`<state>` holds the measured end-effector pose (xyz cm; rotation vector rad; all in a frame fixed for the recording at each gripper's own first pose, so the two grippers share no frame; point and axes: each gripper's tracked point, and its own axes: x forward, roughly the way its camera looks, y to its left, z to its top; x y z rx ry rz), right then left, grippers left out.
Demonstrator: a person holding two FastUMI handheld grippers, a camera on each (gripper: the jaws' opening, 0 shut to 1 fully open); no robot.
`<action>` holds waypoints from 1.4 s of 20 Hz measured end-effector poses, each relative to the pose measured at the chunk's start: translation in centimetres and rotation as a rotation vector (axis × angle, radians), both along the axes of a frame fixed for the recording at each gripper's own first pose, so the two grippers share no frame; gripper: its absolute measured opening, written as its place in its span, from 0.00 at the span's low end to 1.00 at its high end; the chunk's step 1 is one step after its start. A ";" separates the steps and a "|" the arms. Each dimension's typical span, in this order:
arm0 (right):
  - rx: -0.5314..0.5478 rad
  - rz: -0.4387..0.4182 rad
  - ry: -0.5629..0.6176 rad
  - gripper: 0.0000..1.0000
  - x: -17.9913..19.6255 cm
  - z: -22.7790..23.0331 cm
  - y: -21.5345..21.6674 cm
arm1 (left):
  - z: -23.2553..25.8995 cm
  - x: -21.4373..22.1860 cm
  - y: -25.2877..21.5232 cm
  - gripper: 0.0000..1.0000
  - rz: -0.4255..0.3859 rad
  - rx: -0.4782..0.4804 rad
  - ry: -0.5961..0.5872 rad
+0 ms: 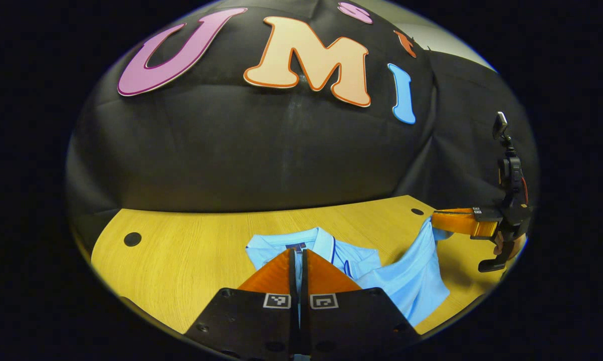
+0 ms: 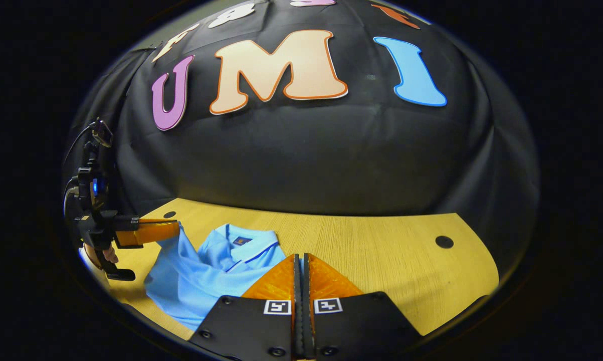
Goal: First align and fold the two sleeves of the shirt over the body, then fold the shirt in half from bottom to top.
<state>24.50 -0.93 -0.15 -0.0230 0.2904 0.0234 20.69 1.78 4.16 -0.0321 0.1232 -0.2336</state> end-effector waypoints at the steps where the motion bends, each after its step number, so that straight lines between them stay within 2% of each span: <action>1: -0.010 -0.008 0.000 0.02 0.7 0.0 -0.4 | 0.2 0.9 0.1 0.00 0.006 -0.010 0.000; 4: -0.024 -0.046 0.018 0.02 2.7 -1.3 -2.3 | 0.7 3.2 1.3 0.00 0.046 -0.036 0.009; 8: 0.021 -0.095 0.042 0.01 5.0 -2.7 -4.0 | 0.6 5.8 3.0 0.00 0.104 -0.034 0.018; 11: 0.063 -0.108 0.058 0.02 5.6 -3.9 -4.4 | -0.5 7.1 3.9 0.00 0.138 0.015 0.033; 15: 0.063 -0.109 0.106 0.03 6.1 -6.4 -4.5 | -2.0 8.1 4.3 0.00 0.175 0.066 0.059; 16: 0.062 -0.107 0.122 0.08 6.1 -6.9 -4.5 | -2.0 8.2 4.7 0.02 0.191 0.078 0.062; 17: 0.066 -0.103 0.136 0.19 6.0 -7.3 -4.5 | -2.1 8.0 4.7 0.05 0.194 0.085 0.067; 18: 0.076 -0.097 0.149 0.38 5.7 -7.2 -4.4 | -2.0 7.7 4.7 0.14 0.193 0.085 0.068; 19: 0.088 -0.087 0.150 0.56 5.4 -7.0 -4.2 | -1.8 7.5 4.9 0.17 0.198 0.087 0.070; 20: 0.095 -0.083 0.145 0.75 4.9 -6.5 -4.1 | -1.5 7.2 5.1 0.30 0.205 0.088 0.067; 21: 0.097 -0.080 0.136 0.89 4.5 -5.8 -4.2 | -1.4 6.7 5.4 0.43 0.215 0.088 0.067; 22: 0.100 -0.073 0.130 1.00 4.0 -5.4 -3.9 | -1.1 6.1 5.9 0.62 0.231 0.086 0.068; 23: 0.103 -0.062 0.118 1.00 3.3 -4.8 -3.6 | -1.1 5.5 6.5 0.80 0.263 0.087 0.069; 24: 0.107 -0.048 0.103 0.94 2.5 -4.1 -3.2 | -1.1 4.7 6.9 0.99 0.287 0.086 0.071; 28: 0.130 0.016 0.037 0.98 -2.4 -1.3 -1.2 | -0.4 0.3 5.5 0.96 0.261 0.011 0.067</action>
